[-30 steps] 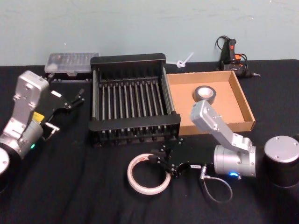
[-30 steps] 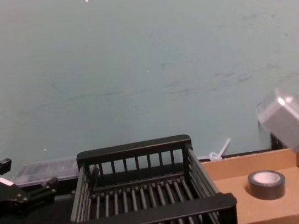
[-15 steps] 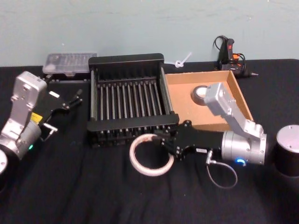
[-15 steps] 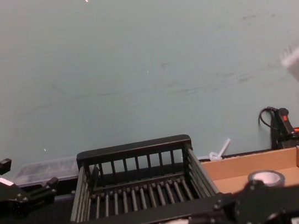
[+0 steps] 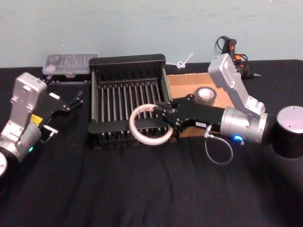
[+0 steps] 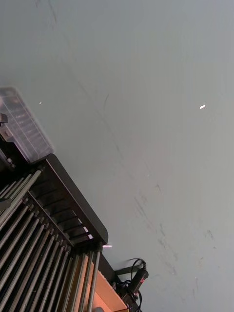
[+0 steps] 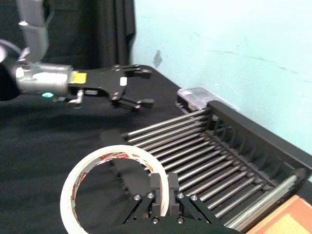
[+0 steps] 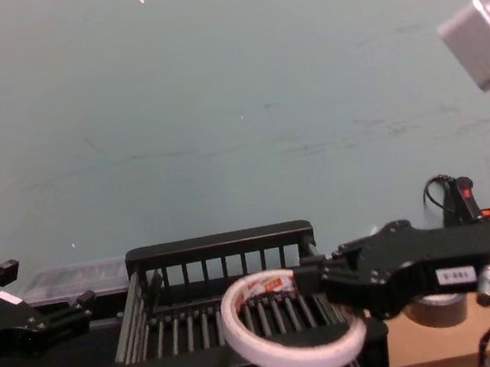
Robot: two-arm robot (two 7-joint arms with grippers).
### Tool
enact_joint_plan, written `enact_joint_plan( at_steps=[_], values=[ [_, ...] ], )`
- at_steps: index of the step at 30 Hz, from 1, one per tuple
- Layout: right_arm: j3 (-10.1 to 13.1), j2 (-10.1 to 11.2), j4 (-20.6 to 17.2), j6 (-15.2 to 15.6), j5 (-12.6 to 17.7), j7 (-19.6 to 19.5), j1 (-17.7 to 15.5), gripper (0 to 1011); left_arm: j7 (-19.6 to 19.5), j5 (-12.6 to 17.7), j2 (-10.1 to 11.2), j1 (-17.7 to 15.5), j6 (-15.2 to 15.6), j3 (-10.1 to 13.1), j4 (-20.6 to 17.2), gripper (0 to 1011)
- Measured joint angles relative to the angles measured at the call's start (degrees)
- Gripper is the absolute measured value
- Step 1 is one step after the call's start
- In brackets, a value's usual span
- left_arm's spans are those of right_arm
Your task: Pick up the white tape and place it into the black box , Pick up the silver tape and place it into the brown box.
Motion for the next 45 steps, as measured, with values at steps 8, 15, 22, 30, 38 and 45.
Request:
enact_joint_plan(
  at_steps=[8,15,22,30,38,45],
  values=[
    [0.39,-3.82,4.33,2.87,-1.40,-4.43,3.27,100,0.00,0.00,0.00,0.00,0.00,0.00,0.00,1001],
    [1.24,-7.92,8.90,4.25,-2.97,-8.50,5.71,100,0.00,0.00,0.00,0.00,0.00,0.00,0.00,1001],
    [1.81,-11.82,13.57,4.78,-4.96,-11.93,7.54,100,0.00,0.00,0.00,0.00,0.00,-0.01,0.00,1001],
    [2.38,-15.92,18.80,5.25,-6.85,-14.77,9.60,100,0.00,0.00,0.00,0.00,0.00,0.00,0.00,1001],
    [2.55,-18.14,21.70,5.35,-8.32,-15.52,10.55,100,0.00,0.00,0.00,0.00,0.00,0.00,0.00,1001],
    [2.62,-18.59,22.20,5.75,-8.99,-15.63,10.70,100,0.00,0.00,0.00,0.00,0.00,0.00,0.00,1001]
  ],
)
